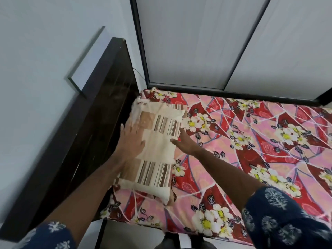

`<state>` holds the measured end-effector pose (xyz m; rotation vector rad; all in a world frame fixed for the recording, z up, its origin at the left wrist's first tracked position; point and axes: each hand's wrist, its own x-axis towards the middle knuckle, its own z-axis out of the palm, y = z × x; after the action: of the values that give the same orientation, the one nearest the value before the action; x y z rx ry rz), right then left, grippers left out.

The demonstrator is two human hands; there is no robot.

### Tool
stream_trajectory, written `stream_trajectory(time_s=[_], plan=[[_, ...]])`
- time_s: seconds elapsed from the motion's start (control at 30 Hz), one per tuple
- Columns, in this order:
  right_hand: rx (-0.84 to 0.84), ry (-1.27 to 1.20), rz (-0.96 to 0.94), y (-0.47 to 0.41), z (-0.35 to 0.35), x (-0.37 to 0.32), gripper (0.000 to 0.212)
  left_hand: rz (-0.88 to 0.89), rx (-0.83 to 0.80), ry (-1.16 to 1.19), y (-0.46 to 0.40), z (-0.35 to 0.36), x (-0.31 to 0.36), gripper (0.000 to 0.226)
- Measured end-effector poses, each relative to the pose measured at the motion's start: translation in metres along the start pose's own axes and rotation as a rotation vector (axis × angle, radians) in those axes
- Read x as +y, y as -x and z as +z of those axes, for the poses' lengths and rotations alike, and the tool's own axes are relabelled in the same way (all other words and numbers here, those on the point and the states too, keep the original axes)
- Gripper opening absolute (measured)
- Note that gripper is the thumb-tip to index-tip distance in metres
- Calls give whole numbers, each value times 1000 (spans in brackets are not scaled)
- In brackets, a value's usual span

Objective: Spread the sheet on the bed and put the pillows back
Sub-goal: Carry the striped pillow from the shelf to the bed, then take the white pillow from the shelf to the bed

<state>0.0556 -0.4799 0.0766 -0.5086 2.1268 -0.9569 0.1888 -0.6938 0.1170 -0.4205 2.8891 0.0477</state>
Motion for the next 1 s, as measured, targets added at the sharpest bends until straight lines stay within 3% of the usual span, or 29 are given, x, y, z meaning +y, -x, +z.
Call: stream_trajectory(time_s=[0.27, 0.4, 0.67, 1.0], plan=[[214, 562, -102, 76, -66, 26, 85, 258, 73, -84, -19, 2, 93, 83], [379, 680, -57, 133, -106, 59, 84, 444, 135, -114, -33, -13, 171, 83], [689, 648, 206, 313, -213, 178, 84, 808, 225, -136, -10, -55, 406, 78], [971, 539, 511, 598, -311, 352, 87, 1146, 291, -112, 109, -78, 726, 80]])
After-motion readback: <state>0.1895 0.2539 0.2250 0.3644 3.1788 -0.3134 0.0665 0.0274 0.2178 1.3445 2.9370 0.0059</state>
